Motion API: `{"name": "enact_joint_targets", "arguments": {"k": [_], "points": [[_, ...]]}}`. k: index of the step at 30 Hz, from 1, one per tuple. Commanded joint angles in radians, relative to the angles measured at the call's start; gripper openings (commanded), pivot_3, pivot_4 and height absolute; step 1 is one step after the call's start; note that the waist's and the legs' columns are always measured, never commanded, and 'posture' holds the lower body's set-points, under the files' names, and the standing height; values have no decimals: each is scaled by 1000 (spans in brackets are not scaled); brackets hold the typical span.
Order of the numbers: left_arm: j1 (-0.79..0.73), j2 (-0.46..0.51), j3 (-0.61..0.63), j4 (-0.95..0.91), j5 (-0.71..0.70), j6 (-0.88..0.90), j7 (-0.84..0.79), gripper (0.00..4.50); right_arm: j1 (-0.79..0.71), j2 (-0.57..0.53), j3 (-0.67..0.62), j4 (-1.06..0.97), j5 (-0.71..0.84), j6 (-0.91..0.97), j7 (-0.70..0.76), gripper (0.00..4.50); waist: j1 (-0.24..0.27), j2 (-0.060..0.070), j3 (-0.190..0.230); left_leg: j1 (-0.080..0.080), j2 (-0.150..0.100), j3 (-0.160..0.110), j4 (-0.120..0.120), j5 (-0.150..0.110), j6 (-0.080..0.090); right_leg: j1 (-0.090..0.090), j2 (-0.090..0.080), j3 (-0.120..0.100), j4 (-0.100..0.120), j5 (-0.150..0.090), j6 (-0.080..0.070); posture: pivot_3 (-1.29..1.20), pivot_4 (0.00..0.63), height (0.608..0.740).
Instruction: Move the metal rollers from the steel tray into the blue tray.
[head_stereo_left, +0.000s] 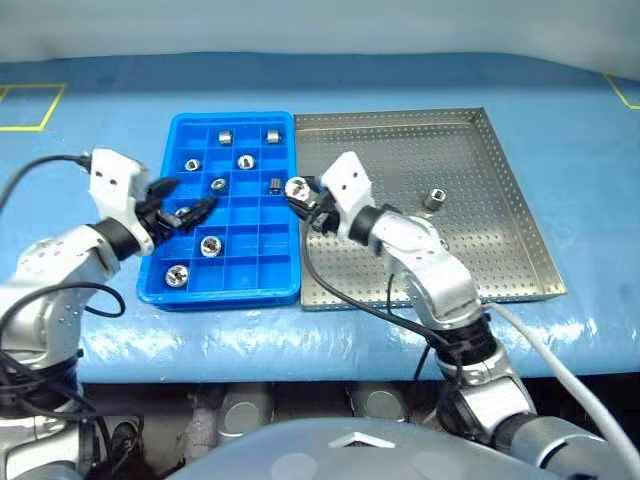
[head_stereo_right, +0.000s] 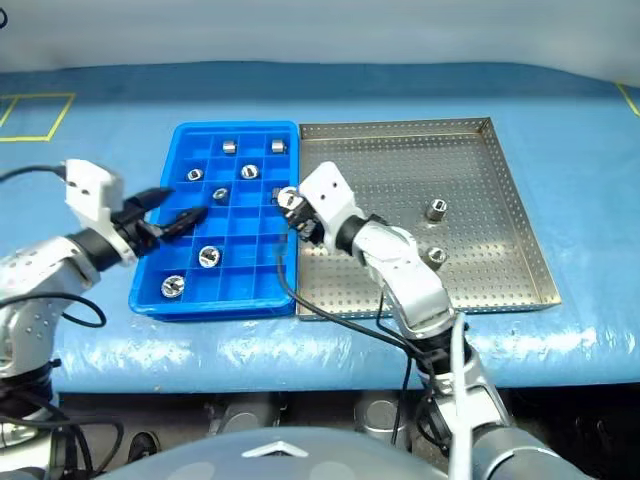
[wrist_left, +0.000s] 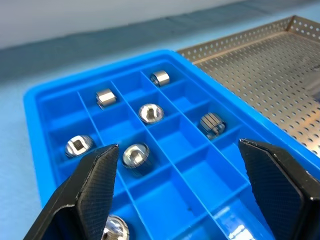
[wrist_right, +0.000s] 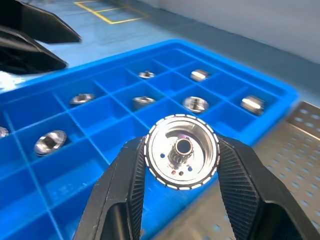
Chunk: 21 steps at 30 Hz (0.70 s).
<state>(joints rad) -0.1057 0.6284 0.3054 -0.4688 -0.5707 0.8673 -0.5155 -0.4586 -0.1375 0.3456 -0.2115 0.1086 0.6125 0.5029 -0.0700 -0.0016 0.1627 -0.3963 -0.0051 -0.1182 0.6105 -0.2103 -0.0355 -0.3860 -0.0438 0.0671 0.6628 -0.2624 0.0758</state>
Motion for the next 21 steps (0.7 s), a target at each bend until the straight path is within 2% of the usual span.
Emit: {"name": "enact_joint_targets", "arguments": {"k": [1,6,15,21], "points": [[13,-6,79,-55,-25,-27,24,4158,-62,55,12,75,44,-37,53,1988,5,0,0,0,0,0,0,0,0,0,0,0,0,0,0,44,150,740],[29,-16,134,-72,-63,-21,46,4158,-122,108,11,255,32,-104,75,1988,11,0,0,1,0,0,0,0,-1,0,0,0,0,0,0,71,150,740],[52,-24,130,-90,-86,-20,80,4158,-226,163,-29,529,12,-238,78,1988,17,0,0,1,0,0,0,2,-3,0,0,0,2,0,-1,95,150,740],[64,-26,107,-89,-79,-28,87,4158,-264,181,-47,608,9,-277,87,1988,19,0,0,1,0,-1,-1,2,-3,-1,0,-1,2,0,-1,100,150,740]]}}
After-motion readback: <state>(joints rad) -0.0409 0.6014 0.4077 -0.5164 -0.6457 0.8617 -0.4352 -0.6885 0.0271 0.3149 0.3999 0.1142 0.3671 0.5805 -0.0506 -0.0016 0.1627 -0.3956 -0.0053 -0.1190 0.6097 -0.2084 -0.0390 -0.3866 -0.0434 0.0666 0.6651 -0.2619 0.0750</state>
